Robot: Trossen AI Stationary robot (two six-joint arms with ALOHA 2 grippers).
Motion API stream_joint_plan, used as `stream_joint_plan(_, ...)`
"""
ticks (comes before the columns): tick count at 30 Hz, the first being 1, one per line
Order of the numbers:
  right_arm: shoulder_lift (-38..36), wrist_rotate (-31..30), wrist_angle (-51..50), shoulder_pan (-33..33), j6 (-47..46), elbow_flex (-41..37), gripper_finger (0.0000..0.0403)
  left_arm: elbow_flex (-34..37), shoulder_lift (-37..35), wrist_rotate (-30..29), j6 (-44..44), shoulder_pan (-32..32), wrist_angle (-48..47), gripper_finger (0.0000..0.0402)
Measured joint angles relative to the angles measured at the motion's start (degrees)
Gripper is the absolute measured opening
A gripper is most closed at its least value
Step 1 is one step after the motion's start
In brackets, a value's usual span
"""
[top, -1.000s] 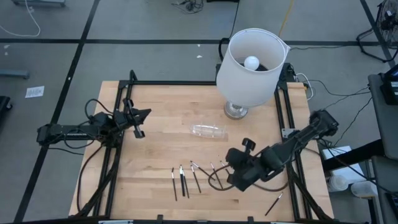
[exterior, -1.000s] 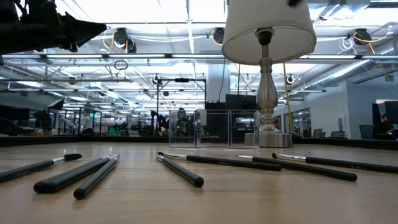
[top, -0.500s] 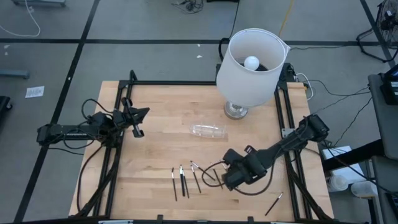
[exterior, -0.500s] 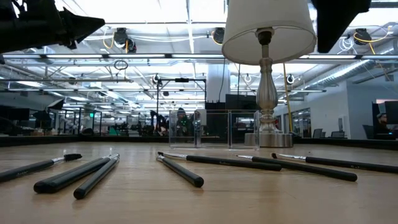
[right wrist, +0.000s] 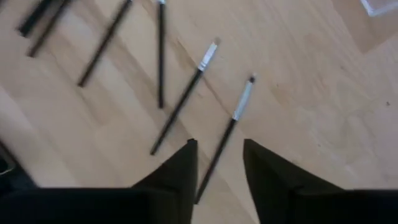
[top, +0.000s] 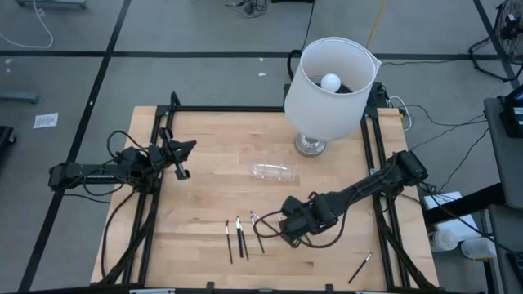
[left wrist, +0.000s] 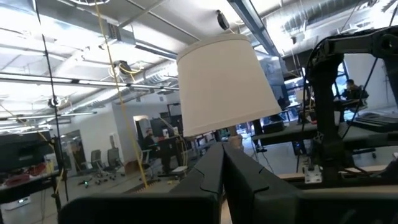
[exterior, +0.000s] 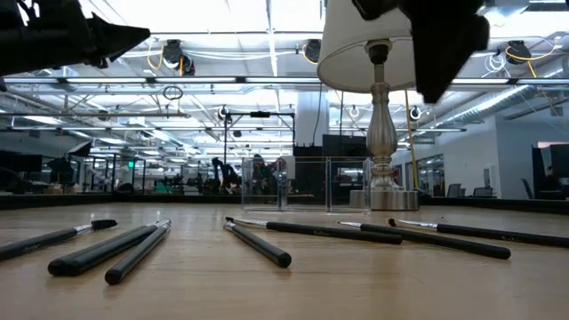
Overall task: Pick & Place Makeup Brushes
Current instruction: Put the black eyeshadow brush into the transparent organizer
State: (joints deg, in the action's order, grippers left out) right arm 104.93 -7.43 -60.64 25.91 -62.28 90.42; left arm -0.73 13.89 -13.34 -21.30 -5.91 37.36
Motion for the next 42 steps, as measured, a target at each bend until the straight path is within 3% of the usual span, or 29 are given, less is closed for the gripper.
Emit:
stream_joint_plan(9,0.04,0.27,2.31,-0.30,-2.37,-5.91,0.0182,0.00,-0.02,-0.37,0.73,-0.02,-0.37,0.0017)
stream_joint_plan(24,-0.01,5.82,10.73,2.10,-9.92,-6.50,0.0174,0.00,0.00,-0.35,1.40,-0.02,-1.66,0.0017)
stream_joint_plan(32,-0.01,4.64,6.94,4.65,-15.36,-6.50,0.0173,0.00,0.00,-0.33,2.32,-0.02,-2.08,0.0017)
stream_joint_plan(42,4.90,4.83,5.92,2.20,-12.70,-6.50,0.0173,0.00,-0.02,-0.33,1.96,-0.02,-2.02,0.0017)
